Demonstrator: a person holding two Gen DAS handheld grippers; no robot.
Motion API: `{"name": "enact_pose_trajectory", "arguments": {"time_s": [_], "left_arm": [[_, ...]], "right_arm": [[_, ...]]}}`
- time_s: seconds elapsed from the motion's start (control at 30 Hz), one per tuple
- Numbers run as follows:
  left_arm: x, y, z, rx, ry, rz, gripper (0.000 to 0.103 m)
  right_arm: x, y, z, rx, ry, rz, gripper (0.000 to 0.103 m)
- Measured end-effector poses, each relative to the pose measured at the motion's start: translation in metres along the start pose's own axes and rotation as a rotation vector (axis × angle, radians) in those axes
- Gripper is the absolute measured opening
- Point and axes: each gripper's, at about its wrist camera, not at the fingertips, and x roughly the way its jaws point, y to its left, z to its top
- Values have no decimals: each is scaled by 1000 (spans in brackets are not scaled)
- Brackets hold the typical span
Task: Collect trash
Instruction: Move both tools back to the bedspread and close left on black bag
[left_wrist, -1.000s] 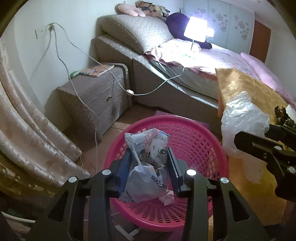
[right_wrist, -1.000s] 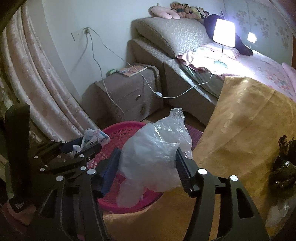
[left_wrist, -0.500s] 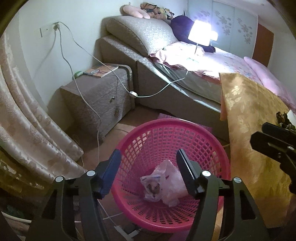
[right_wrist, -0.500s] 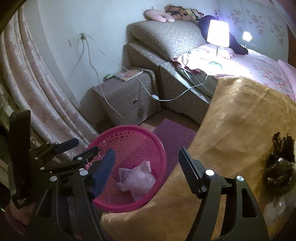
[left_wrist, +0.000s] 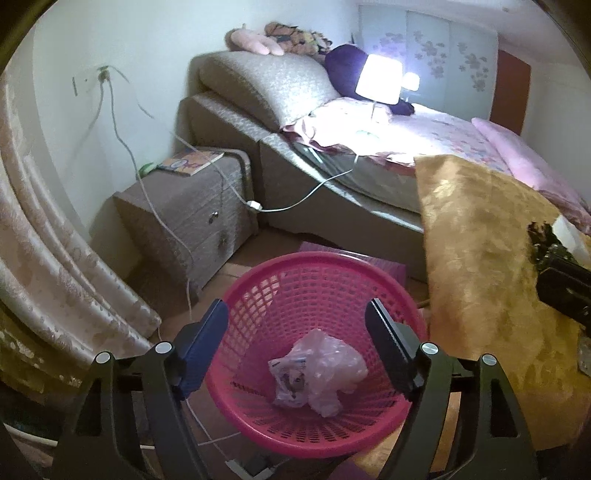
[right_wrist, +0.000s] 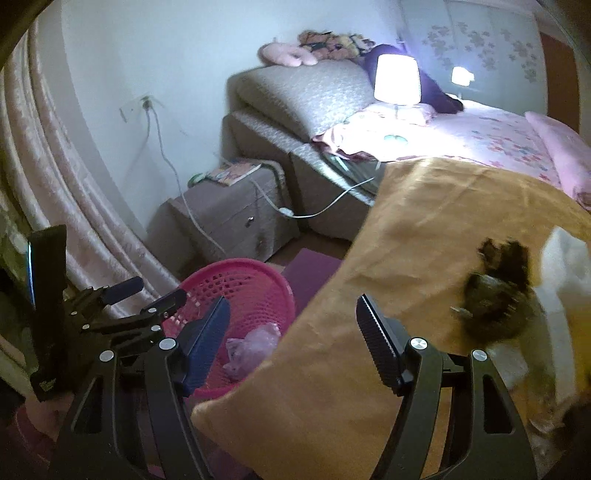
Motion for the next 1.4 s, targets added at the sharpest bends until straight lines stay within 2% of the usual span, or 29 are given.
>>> {"name": "enact_pose_trajectory", "arguments": {"time_s": [0.4,0.63,0.83,1.07,1.4], "left_arm": [[-10,-35,-3,72,-18,-55,76],[-18,-67,-7,138,-23,-106,77],[-24,-98,-6,195,-27,-159,77],[-26,-149,7,254,-35,-236,77],[-12,-237,23,372,-30,-327,77]], "right_arm": [[-62,-62,-30,100,-80,-161,70],[-96,-85,-39,144,-133,-189,70],[-117,-119,-50,211,-161,-255,70],[-133,-151,-61,267,-179,-328,70],[-140,-177,-82,326,-170,-347,70]]}}
